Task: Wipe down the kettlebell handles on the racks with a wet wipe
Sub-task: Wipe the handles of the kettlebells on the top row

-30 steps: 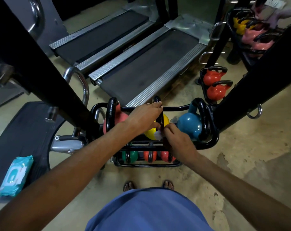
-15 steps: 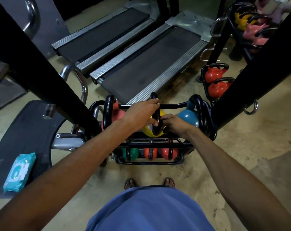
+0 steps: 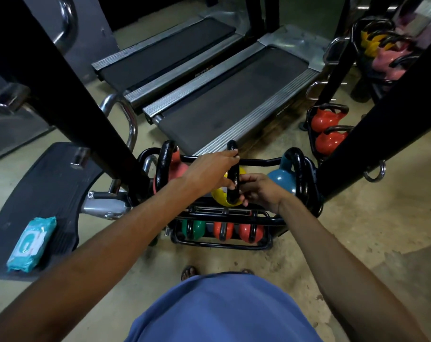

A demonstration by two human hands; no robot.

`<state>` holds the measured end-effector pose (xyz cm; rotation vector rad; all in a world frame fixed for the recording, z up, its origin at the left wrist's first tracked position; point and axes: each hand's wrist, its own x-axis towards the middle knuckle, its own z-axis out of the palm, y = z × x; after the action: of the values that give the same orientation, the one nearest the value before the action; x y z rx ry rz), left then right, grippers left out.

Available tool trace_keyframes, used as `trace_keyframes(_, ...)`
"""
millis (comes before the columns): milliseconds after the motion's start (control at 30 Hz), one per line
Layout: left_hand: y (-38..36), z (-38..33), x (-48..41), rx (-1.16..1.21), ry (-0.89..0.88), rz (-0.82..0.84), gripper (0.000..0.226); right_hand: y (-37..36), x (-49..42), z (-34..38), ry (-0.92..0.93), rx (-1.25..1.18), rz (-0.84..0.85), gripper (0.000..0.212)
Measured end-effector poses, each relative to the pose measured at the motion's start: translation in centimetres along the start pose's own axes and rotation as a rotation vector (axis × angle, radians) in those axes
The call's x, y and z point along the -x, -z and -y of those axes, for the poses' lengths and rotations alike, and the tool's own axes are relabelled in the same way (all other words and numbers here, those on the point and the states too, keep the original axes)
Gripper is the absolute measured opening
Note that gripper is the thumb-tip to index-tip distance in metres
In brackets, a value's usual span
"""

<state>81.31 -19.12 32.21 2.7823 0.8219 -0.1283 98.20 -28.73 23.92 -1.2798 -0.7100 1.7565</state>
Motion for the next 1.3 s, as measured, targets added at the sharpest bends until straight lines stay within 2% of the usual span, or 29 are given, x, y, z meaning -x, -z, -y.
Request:
trace_keyframes(67,-0.6,0.0,0.3,0.012,0.015,-0.012,0.083,-0.5,-0.3,-0.2,0.012,-0.091,-0.102,0.034)
trace_keyframes(133,-1.4,-0.4,1.1,0.003,0.01,-0.062,0.078,-0.9,-1.0,0.6,0.03,-0.139,-0.248,0.023)
trace_keyframes(200,-2.7,-1.2,2.3,-0.025,-0.025,-0.126,0.071,-1.1,-1.7,0.7,0.057,-0.154,-0.385,0.023)
trace_keyframes(333,-5.6,-2.6,5.6,-0.011,-0.07,-0.249,0.062,-2.1,-0.7,-1.8,0.063,-0.128,-0.372,0.021)
trace_keyframes(400,-6.9,-3.0,7.0,0.0,-0.066,-0.274,0.061,-2.2,0.1,-1.7,0.128,-0.074,-0.449,0.018)
trace_keyframes(467,-8.1,-3.3,8.1,0.015,-0.074,-0.264,0.059,-2.9,1.1,-1.0,0.282,0.072,-0.566,0.016)
trace_keyframes(567,-9.0,-3.8,8.9,-0.001,-0.077,-0.251,0.056,-5.2,3.0,-1.4,0.61,0.616,-0.739,0.012)
trace_keyframes(600,-9.1,-4.0,9.0,-0.009,-0.075,-0.255,0.054,-5.7,3.3,-1.9,0.74,0.798,-0.726,0.011)
trace_keyframes(667,-9.3,-4.2,9.0,-0.023,-0.082,-0.263,0.045,-5.7,3.0,-2.3,0.97,1.207,-0.579,0.01)
trace_keyframes(733,-9.5,-4.2,9.3,-0.037,-0.081,-0.25,0.043,-5.0,1.8,-0.8,1.036,1.622,-0.375,0.009)
trace_keyframes(800,-9.7,-4.4,9.6,-0.048,-0.066,-0.237,0.049,-4.4,0.3,2.1,0.994,1.916,-0.246,0.006)
trace_keyframes(867,-9.7,-4.9,9.8,-0.061,-0.049,-0.233,0.055,-4.2,-1.1,5.3,0.957,2.081,-0.221,0.004)
trace_keyframes(933,-9.7,-5.3,9.8,-0.059,-0.04,-0.243,0.062,-4.8,-2.0,7.6,0.845,2.197,-0.174,0.003)
trace_keyframes(967,-9.6,-5.4,9.8,-0.051,-0.042,-0.249,0.066,-5.2,-2.3,7.9,0.777,2.256,-0.071,0.003)
trace_keyframes(1067,-9.7,-5.3,9.7,-0.038,-0.051,-0.251,0.068,-6.5,-2.5,7.1,0.554,2.376,0.375,0.018)
trace_keyframes(1100,-9.6,-5.4,9.7,-0.034,-0.051,-0.253,0.068,-6.4,-2.7,7.4,0.515,2.399,0.419,0.021)
trace_keyframes(1133,-9.5,-5.5,9.7,-0.02,-0.051,-0.252,0.067,-6.2,-3.2,8.3,0.516,2.42,0.39,0.021)
trace_keyframes(1233,-9.2,-5.9,9.7,0.011,-0.038,-0.277,0.064,-5.4,-4.6,11.7,0.527,2.424,0.132,0.016)
trace_keyframes(1300,-9.0,-5.9,9.2,0.001,-0.016,-0.294,0.066,-5.6,-4.9,12.1,0.501,2.41,0.11,0.014)
